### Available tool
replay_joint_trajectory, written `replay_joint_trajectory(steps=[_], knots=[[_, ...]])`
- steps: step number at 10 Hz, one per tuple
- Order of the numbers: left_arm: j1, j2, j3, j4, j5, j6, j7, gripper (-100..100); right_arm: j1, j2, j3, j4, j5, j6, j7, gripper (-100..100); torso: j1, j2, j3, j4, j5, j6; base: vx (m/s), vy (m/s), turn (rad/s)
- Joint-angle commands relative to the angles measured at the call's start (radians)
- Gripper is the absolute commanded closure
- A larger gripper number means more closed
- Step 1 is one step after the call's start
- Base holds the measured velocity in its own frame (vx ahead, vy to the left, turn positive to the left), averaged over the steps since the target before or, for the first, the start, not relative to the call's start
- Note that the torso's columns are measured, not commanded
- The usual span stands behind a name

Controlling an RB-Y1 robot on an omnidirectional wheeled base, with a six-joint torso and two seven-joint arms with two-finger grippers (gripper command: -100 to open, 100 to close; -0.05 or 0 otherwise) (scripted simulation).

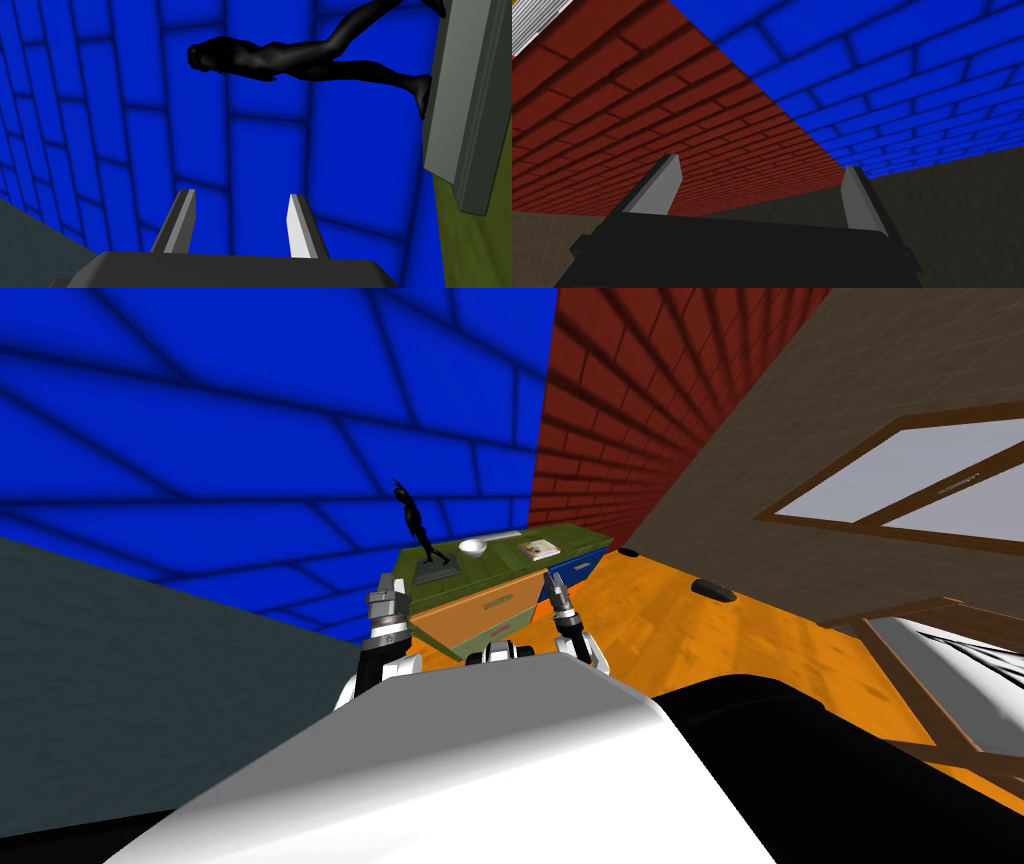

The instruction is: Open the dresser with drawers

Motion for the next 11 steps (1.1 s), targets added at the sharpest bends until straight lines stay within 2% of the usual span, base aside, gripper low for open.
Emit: replay_joint_trajectory(steps=[1,3,4,6,7,9,10,11], knots=[[0.0,0.0,0.0,0.0,0.0,0.0,0.0,0,-0.005,-0.003,-0.002,0.024,0.014,-0.004,0.071,-100,-0.001,0.0,0.0,0.0,0.0,0.0,-0.016,0.049,0.019],[0.0,0.0,0.0,0.0,0.0,0.0,0.0,0,-0.005,-0.003,-0.002,0.024,0.014,-0.004,0.111,-100,0.001,0.0,0.0,0.0,0.0,0.0,-0.01,0.025,-0.002],[0.0,0.0,0.0,0.0,0.0,0.0,0.0,0,-0.01,-0.006,-0.004,0.048,0.027,-0.009,0.148,-100,-0.002,0.0,0.0,0.0,0.0,0.0,-0.008,0.028,0.009],[0.0,0.0,0.0,0.0,0.0,0.0,0.0,0,-0.01,-0.006,-0.004,0.048,0.027,-0.009,0.191,-100,0.0,0.0,0.0,0.0,0.0,0.0,-0.008,0.022,0.004],[0.0,0.0,0.0,0.0,0.0,0.0,0.0,0,-0.016,-0.007,-0.005,0.073,0.04,-0.014,0.226,-100,0.0,0.0,0.0,0.0,0.0,0.0,-0.014,0.04,0.008],[0.0,0.0,0.0,0.0,0.0,0.0,0.0,0,-0.016,-0.007,-0.005,0.073,0.04,-0.014,0.272,-100,0.001,0.0,0.0,0.0,0.0,0.0,-0.011,0.031,0.014],[0.0,0.0,0.0,0.0,0.0,0.0,0.0,0,-0.021,-0.009,-0.007,0.1,0.054,-0.019,0.305,-100,-0.001,0.0,0.0,0.0,0.0,0.0,-0.01,0.038,0.026],[0.0,0.0,0.0,0.0,0.0,0.0,0.0,0,-0.021,-0.009,-0.007,0.1,0.054,-0.019,0.331,-100,0.0,0.0,0.0,0.0,0.0,0.0,-0.015,0.038,-0.003]])
